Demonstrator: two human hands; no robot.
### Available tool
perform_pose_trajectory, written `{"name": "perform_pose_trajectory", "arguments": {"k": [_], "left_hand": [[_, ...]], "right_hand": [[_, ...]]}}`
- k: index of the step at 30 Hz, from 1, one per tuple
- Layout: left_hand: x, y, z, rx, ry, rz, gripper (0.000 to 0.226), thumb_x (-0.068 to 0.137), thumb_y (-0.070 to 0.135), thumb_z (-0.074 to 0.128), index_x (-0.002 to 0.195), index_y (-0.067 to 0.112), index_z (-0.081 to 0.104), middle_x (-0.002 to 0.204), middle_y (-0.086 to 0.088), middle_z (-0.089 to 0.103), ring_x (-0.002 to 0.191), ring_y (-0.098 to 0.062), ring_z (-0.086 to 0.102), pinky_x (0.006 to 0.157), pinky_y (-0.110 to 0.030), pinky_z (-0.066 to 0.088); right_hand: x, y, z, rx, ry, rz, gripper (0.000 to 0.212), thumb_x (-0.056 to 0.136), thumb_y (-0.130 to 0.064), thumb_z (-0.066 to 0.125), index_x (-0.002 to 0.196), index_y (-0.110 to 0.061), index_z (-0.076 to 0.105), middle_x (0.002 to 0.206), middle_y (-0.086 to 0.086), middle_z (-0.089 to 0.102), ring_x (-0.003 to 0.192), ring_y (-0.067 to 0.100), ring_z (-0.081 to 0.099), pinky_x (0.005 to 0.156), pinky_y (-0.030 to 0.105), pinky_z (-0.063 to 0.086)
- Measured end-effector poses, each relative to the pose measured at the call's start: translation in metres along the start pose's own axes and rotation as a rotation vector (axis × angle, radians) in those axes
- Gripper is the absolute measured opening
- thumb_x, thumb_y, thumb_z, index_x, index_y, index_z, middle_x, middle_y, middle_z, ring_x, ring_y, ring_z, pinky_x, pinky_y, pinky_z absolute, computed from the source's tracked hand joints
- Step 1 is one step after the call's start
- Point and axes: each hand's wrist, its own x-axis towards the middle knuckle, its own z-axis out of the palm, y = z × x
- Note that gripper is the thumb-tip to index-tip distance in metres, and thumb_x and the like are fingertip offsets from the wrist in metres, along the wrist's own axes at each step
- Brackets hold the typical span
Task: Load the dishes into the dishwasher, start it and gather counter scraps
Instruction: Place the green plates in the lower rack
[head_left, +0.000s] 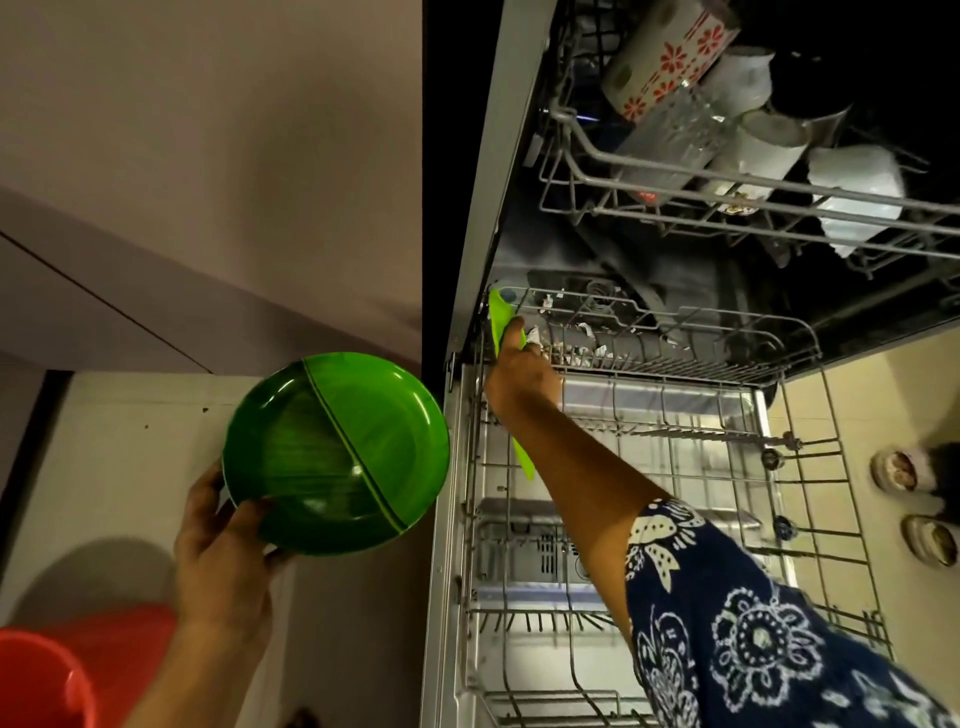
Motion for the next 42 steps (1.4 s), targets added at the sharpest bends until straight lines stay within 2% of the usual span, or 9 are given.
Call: {"name": "perform_pose_trajectory", "arguments": {"k": [8,14,20,25,30,33,35,39,42], "left_hand": [[0.009,-0.008,-0.006,0.042,-0.069,0.013,0.043,0.094,-0.005,0.038,0.103,0.033,0.057,0.094,0.008,0.061,0.071,-0.009,0.063,0.046,-0.023,0.054],[0.014,-0.014,-0.01,0.065,-0.086,0.002,0.047,0.093,-0.007,0.038,0.128,0.022,0.051,0.096,0.007,0.062,0.077,-0.013,0.06,0.047,-0.023,0.054],[0.009,-0.018,-0.008,0.08,-0.091,-0.038,0.05,0.091,-0.009,0.038,0.107,0.035,0.055,0.094,0.002,0.059,0.075,-0.016,0.056,0.043,-0.023,0.052],[-0.004,-0.027,-0.009,0.133,-0.128,-0.096,0.045,0.092,-0.007,0.04,0.107,0.032,0.057,0.095,0.001,0.062,0.079,-0.02,0.059,0.057,-0.035,0.049],[-0.038,-0.045,-0.011,0.183,-0.215,-0.188,0.041,0.092,-0.005,0.043,0.117,0.024,0.058,0.098,-0.002,0.066,0.086,-0.027,0.06,0.065,-0.036,0.049],[-0.059,-0.066,-0.009,0.239,-0.329,-0.239,0.039,0.093,-0.002,0.045,0.12,0.023,0.058,0.103,-0.004,0.067,0.087,-0.027,0.062,0.061,-0.035,0.051],[-0.07,-0.086,-0.007,0.289,-0.361,-0.241,0.039,0.093,0.001,0.048,0.126,0.021,0.057,0.11,-0.006,0.067,0.095,-0.025,0.063,0.064,-0.036,0.055],[-0.085,-0.124,-0.002,0.419,-0.395,-0.158,0.04,0.095,0.009,0.05,0.133,0.023,0.049,0.131,0.001,0.056,0.12,-0.016,0.052,0.104,-0.035,0.043],[-0.089,-0.152,0.001,0.481,-0.414,-0.153,0.047,0.096,-0.003,0.044,0.139,0.015,0.037,0.135,-0.003,0.047,0.121,-0.014,0.046,0.102,-0.025,0.038]], "right_hand": [[0.011,0.016,0.026,0.054,-0.096,0.114,0.067,0.097,-0.054,0.023,0.146,-0.008,0.013,0.124,0.021,0.057,0.115,0.038,0.053,0.091,0.041,0.044],[0.03,0.017,0.023,-0.003,-0.109,0.106,0.076,0.092,-0.066,0.015,0.141,-0.008,0.026,0.129,0.021,0.053,0.117,0.038,0.052,0.091,0.043,0.042],[0.016,0.025,0.019,0.02,-0.087,0.117,0.085,0.084,-0.076,0.012,0.139,-0.013,0.031,0.123,0.018,0.057,0.112,0.035,0.055,0.088,0.041,0.043],[-0.05,0.047,0.003,0.451,0.18,0.003,0.055,0.094,-0.058,0.031,0.13,-0.019,0.044,0.104,0.012,0.065,0.094,0.026,0.062,0.079,0.036,0.048],[-0.147,0.071,0.015,1.278,-0.483,0.146,0.038,0.088,-0.048,0.053,0.115,-0.023,0.06,0.103,0.002,0.069,0.092,0.021,0.065,0.069,0.031,0.053],[-0.18,0.093,0.029,1.476,-0.466,0.289,0.024,0.085,-0.017,0.063,0.109,-0.02,0.063,0.103,0.007,0.069,0.096,0.026,0.064,0.084,0.041,0.053],[-0.196,0.113,0.033,1.505,-0.409,0.345,0.031,0.086,-0.002,0.058,0.114,-0.013,0.061,0.101,0.008,0.069,0.095,0.027,0.064,0.087,0.043,0.052],[-0.223,0.15,0.027,1.322,-0.18,0.35,0.032,0.087,0.001,0.057,0.105,-0.025,0.059,0.097,-0.002,0.067,0.09,0.02,0.063,0.077,0.032,0.051],[-0.242,0.17,0.018,1.027,0.035,0.327,0.025,0.092,-0.002,0.052,0.109,-0.02,0.055,0.094,0.001,0.062,0.08,0.017,0.057,0.071,0.029,0.045]]}}
